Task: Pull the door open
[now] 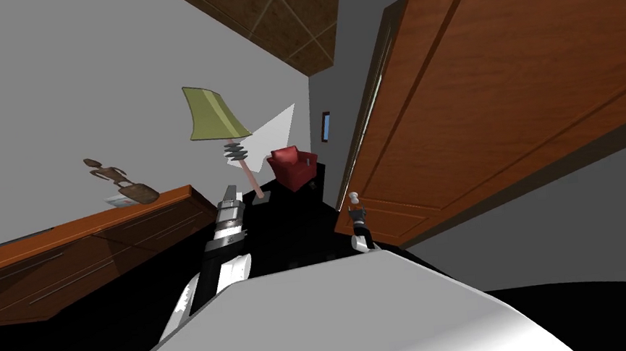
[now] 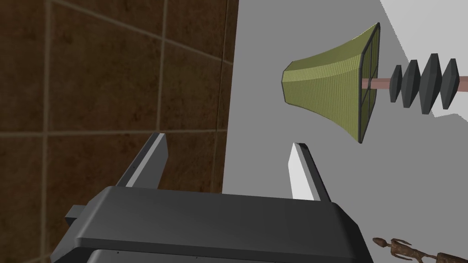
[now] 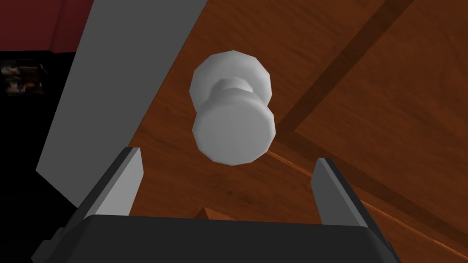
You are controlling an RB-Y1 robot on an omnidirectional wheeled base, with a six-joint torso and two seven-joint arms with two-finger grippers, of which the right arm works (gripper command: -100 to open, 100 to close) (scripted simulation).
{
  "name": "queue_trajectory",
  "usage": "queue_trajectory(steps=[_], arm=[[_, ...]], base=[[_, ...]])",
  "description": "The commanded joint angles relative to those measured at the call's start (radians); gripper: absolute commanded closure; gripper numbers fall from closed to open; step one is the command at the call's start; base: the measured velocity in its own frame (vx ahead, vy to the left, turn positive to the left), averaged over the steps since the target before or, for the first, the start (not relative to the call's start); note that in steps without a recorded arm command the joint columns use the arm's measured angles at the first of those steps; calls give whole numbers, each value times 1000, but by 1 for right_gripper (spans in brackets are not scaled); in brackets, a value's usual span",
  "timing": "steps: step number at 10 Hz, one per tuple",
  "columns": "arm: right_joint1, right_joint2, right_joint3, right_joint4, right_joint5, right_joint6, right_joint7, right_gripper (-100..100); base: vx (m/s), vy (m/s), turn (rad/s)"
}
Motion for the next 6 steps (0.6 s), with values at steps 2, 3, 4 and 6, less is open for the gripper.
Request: queue_trajectory(steps=[2,3,4,6], arm=[[-10,14,-2,3,-17,-1,-77,-100],[-10,14,-2,3,-17,-1,-92,-100],[-14,21,-3,5,-24,-1,-128,-100],[-18,27,-3,6,-31,-2,-172,-100]], base=[[-53,-17,54],[-53,-10,18],[-47,-19,27],[-44,-11,26]])
